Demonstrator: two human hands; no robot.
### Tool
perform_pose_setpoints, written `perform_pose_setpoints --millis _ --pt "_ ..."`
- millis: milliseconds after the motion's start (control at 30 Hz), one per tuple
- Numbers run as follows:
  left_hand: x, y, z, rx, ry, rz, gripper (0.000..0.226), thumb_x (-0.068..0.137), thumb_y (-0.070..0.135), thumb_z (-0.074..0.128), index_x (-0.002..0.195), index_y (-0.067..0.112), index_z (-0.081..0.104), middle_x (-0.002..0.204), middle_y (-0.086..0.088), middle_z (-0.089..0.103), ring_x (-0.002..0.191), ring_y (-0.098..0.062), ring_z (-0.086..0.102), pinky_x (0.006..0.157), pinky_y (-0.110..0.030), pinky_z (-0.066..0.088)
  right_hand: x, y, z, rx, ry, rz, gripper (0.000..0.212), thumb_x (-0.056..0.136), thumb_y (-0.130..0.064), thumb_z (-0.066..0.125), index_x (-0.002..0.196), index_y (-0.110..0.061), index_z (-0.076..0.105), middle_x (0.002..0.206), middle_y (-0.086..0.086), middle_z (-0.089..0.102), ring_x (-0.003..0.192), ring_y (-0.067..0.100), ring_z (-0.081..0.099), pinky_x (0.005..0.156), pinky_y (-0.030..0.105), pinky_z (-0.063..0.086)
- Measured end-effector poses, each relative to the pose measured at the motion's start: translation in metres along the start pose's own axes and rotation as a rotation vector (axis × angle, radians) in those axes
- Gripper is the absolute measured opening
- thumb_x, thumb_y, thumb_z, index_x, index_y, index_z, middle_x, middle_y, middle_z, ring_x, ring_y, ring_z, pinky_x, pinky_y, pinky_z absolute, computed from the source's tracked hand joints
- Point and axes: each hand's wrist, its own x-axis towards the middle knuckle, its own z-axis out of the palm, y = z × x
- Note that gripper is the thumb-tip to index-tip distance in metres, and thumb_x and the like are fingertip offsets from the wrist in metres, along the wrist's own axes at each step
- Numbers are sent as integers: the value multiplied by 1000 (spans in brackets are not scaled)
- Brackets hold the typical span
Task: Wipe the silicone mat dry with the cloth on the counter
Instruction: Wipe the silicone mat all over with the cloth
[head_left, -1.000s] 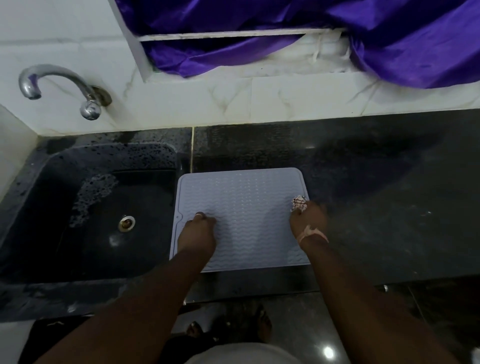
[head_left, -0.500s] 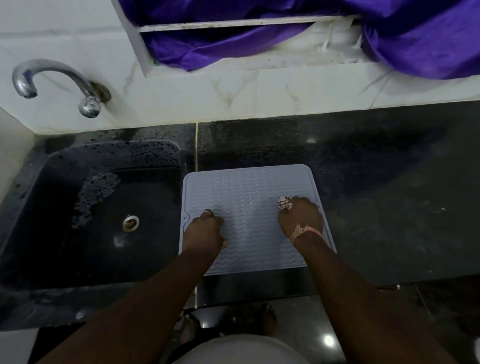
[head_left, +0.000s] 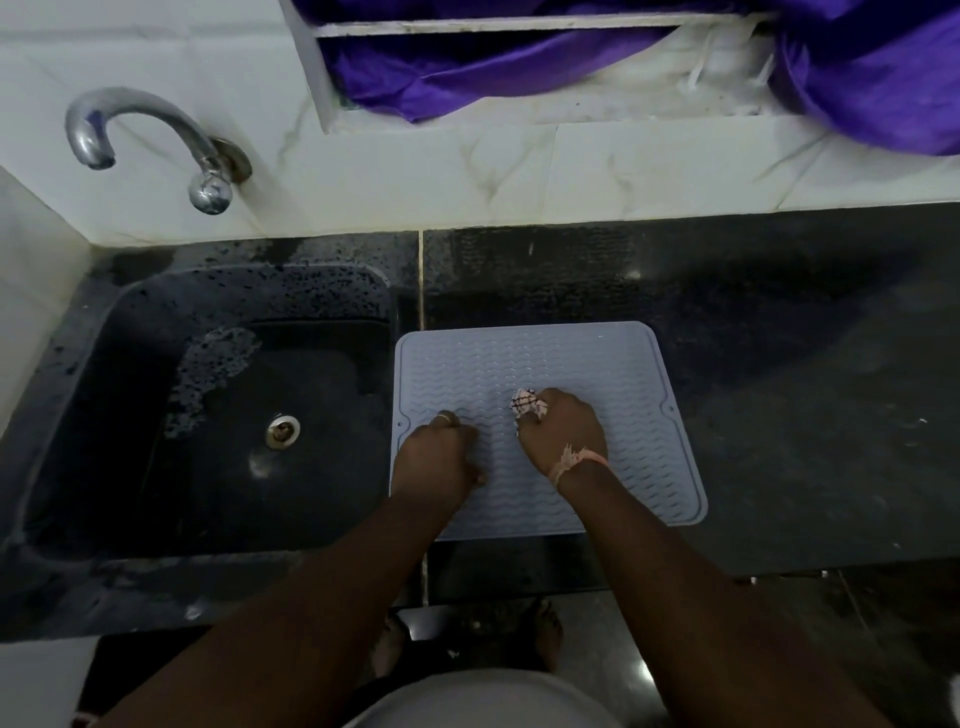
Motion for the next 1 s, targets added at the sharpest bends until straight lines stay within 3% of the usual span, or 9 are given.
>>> perform_pose_setpoints --millis 200,300,400,533,700,800,933,1000 --pt "-12 -19 -4 -91 46 -5 42 86 13 66 126 22 65 129 2 62 115 -20 60 97 -31 49 3 -14 10 66 -75 13 18 89 -28 56 91 -16 69 87 -1 68 80 16 63 66 25 46" --pt "-21 -28 -4 16 150 -127 58 83 29 75 136 23 55 141 -1 51 127 -24 48 104 -38 44 0 -21 21 71 -90 -22 22 90 -28 55 99 -15 71 93 -1 70 83 16 64 71 26 51" --pt "-21 -32 -6 -128 104 -333 72 77 41 79 137 16 48 140 -9 46 125 -28 49 101 -43 49 -2 -27 31 79 -76 -45 22 89 -28 56 100 -14 70 94 0 69 82 13 61 70 23 44" --pt "-19 -33 -8 -151 86 -337 69 75 44 80 131 15 53 135 -8 48 122 -26 50 96 -45 51 -6 -40 43 84 -73 -79 16 88 -26 57 92 -16 69 86 -3 65 82 16 62 67 21 37" --pt "-22 -39 -7 -141 147 -271 45 82 28 73 123 16 58 130 -7 50 117 -24 53 95 -41 52 -15 -67 64 88 -132 -135 29 88 -27 59 112 -15 69 105 2 69 97 18 63 79 22 44" --pt "-23 -41 -8 -172 192 -258 33 87 19 66 119 15 60 122 -7 54 110 -25 55 92 -40 51 -19 -84 74 166 -191 -141 27 89 -29 59 111 -19 71 104 -2 71 94 14 64 81 21 45" --pt "-24 -41 -10 -225 223 -270 39 87 20 69 123 12 57 122 -8 56 109 -24 56 92 -38 51 -11 -93 74 442 -340 44 15 90 -36 64 86 -25 75 82 -14 74 76 2 66 66 14 47" --pt "-26 -41 -11 -224 219 -265 43 86 27 71 124 15 57 123 -7 56 109 -23 57 92 -37 51 -4 -90 66 730 -458 270 8 85 -30 71 85 -24 77 80 -7 77 78 12 73 64 21 56"
